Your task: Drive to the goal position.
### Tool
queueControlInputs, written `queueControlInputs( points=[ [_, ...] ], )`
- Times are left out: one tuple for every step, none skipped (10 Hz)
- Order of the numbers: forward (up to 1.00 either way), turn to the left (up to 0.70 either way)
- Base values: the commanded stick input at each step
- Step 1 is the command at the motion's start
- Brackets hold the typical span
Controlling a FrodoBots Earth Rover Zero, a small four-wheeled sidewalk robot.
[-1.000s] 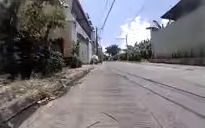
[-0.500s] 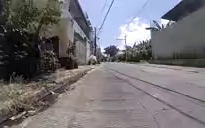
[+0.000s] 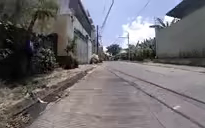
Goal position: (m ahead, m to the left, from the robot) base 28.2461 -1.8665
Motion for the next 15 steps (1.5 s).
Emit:
queueControlInputs(
  points=[
    [1.0, -0.39],
    [1.0, -0.32],
    [1.0, -0.01],
    [1.0, -0.01],
    [1.0, -0.01],
    [1.0, -0.01],
    [1.0, -0.01],
    [1.0, -0.01],
    [1.0, -0.01],
    [1.0, -0.01],
    [1.0, -0.01],
    [1.0, -0.01],
    [1.0, -0.01],
    [1.0, -0.01],
    [1.0, -0.01]
  ],
)
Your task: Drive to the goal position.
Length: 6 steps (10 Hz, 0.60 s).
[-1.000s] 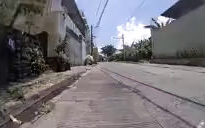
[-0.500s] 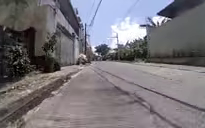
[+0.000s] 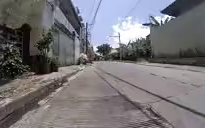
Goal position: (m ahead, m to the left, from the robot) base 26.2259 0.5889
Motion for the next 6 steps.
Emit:
queueControlInputs(
  points=[
    [1.0, -0.01],
    [1.0, -0.01],
    [1.0, -0.01],
    [1.0, -0.01],
    [1.0, -0.01],
    [1.0, -0.04]
  ],
)
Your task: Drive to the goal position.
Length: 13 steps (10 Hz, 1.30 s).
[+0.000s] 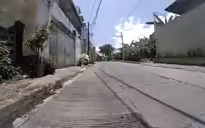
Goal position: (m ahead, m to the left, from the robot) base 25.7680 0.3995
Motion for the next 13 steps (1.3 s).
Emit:
queueControlInputs(
  points=[
    [1.0, -0.21],
    [1.0, -0.38],
    [1.0, -0.21],
    [1.0, -0.01],
    [1.0, -0.01],
    [1.0, -0.01],
    [1.0, -0.01],
    [1.0, -0.01],
    [1.0, -0.01],
    [1.0, -0.01],
    [1.0, -0.01],
    [1.0, -0.01],
    [1.0, -0.01]
  ],
)
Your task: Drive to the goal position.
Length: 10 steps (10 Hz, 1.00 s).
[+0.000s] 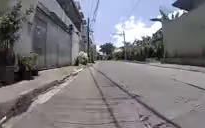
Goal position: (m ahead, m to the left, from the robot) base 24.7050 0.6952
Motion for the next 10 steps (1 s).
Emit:
queueControlInputs(
  points=[
    [1.0, -0.01],
    [1.0, -0.01],
    [1.0, -0.03],
    [1.0, -0.16],
    [1.0, -0.33],
    [1.0, -0.35],
    [1.0, -0.29],
    [1.0, -0.01],
    [1.0, -0.01],
    [1.0, -0.01]
  ],
)
